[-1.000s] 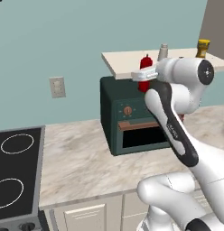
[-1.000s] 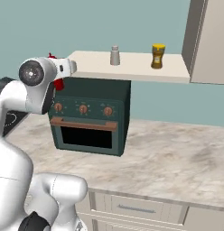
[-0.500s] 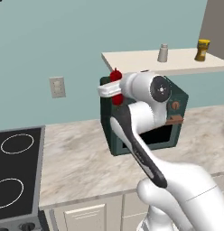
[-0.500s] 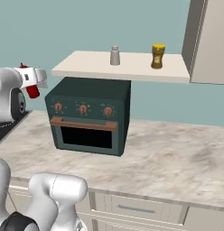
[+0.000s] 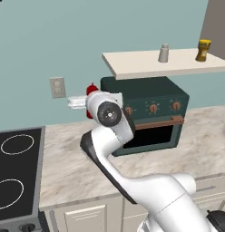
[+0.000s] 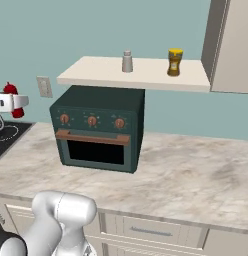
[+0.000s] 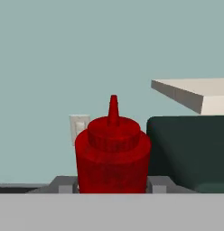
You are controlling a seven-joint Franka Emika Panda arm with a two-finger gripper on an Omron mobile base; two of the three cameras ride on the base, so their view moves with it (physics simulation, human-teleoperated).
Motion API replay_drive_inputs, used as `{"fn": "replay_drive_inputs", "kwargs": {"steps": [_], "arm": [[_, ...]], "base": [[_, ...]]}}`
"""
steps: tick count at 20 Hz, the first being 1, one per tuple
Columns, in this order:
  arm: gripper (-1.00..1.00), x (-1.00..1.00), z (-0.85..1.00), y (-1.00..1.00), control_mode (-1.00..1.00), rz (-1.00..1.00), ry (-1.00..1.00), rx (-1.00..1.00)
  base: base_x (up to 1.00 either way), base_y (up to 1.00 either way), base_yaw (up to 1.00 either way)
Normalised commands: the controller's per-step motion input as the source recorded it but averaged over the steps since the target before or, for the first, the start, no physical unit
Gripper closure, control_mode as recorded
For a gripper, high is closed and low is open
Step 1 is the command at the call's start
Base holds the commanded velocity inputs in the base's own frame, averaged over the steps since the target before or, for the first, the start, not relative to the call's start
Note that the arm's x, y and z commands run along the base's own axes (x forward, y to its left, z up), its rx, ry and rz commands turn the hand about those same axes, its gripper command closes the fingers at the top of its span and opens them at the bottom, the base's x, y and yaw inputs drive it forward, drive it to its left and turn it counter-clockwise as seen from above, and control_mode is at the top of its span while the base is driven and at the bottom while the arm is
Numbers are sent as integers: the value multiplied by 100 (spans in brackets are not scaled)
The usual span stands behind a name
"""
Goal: Collect the turmeric, ketchup, and shaker from the cabinet and place them next to the stove.
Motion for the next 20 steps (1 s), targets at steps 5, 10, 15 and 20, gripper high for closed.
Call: {"fn": "replay_drive_inputs", "kwargs": {"steps": [5, 10, 15, 20], "arm": [[100, 5, -40, 1, -100, -2, 12, 11], [100, 23, -54, 13, -100, 0, 7, 3], [100, 30, -65, 29, -100, 0, -1, 0], [100, 29, -71, 44, -100, 0, -1, 0]], "base": [[0, 0, 0], [0, 0, 0], [0, 0, 0], [0, 0, 0]]}}
